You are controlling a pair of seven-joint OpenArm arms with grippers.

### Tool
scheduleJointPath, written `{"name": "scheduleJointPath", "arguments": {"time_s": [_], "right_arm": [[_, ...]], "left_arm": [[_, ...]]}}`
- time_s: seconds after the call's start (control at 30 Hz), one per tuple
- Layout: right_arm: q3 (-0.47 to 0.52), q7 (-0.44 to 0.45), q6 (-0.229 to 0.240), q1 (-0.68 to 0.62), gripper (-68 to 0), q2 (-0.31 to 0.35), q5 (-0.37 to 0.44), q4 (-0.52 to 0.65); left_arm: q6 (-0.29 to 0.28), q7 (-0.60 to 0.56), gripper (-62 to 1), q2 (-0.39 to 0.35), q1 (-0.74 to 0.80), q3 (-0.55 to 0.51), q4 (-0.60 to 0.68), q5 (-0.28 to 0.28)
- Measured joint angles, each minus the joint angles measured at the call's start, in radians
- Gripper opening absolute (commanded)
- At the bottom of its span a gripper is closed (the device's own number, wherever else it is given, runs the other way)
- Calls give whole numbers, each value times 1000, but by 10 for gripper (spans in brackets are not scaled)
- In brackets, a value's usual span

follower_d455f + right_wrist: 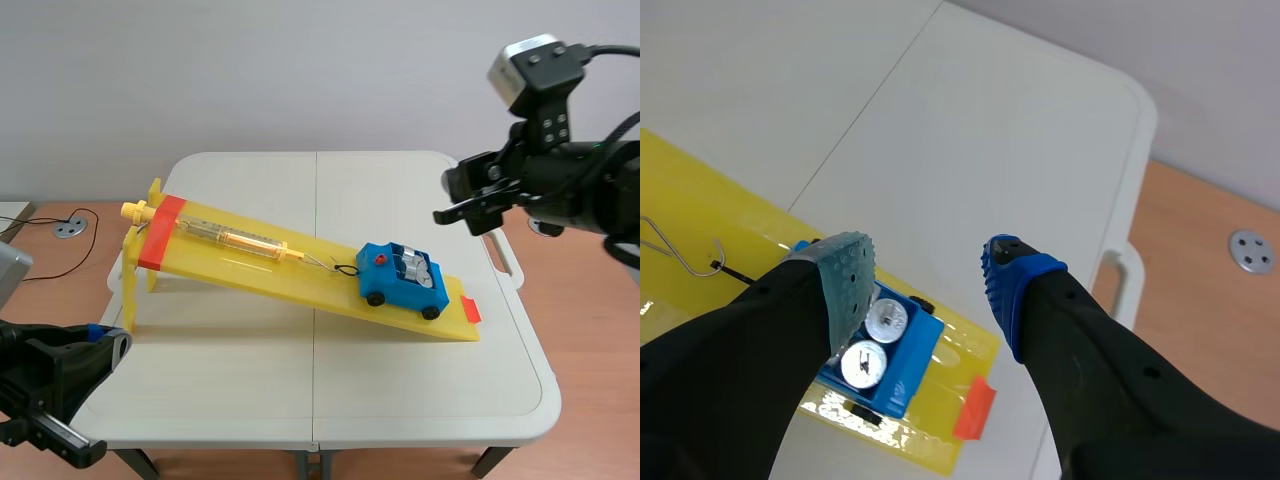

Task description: Place the four metal weights on the blue cart on the ramp.

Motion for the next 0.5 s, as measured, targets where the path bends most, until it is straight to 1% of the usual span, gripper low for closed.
{"name": "scheduleJointPath", "arguments": {"time_s": [0.1,0.17,0.23,0.3,0.33,0.5], "right_arm": [[68,-10,16,-75,-441,55,77,60],[117,-25,29,-136,-460,84,120,91],[171,-43,42,-202,-462,104,155,117],[233,-58,51,-272,-462,109,183,143],[265,-66,62,-306,-462,109,197,154],[426,-103,102,-468,-462,108,266,189]], "left_arm": [[-23,0,-582,0,0,0,0,0],[-27,0,-582,0,0,0,0,0],[-27,0,-582,3,-7,0,0,0],[-27,1,-582,9,-24,1,0,1],[-26,1,-582,15,-35,5,0,8],[-26,1,-582,48,-113,67,2,55]]}}
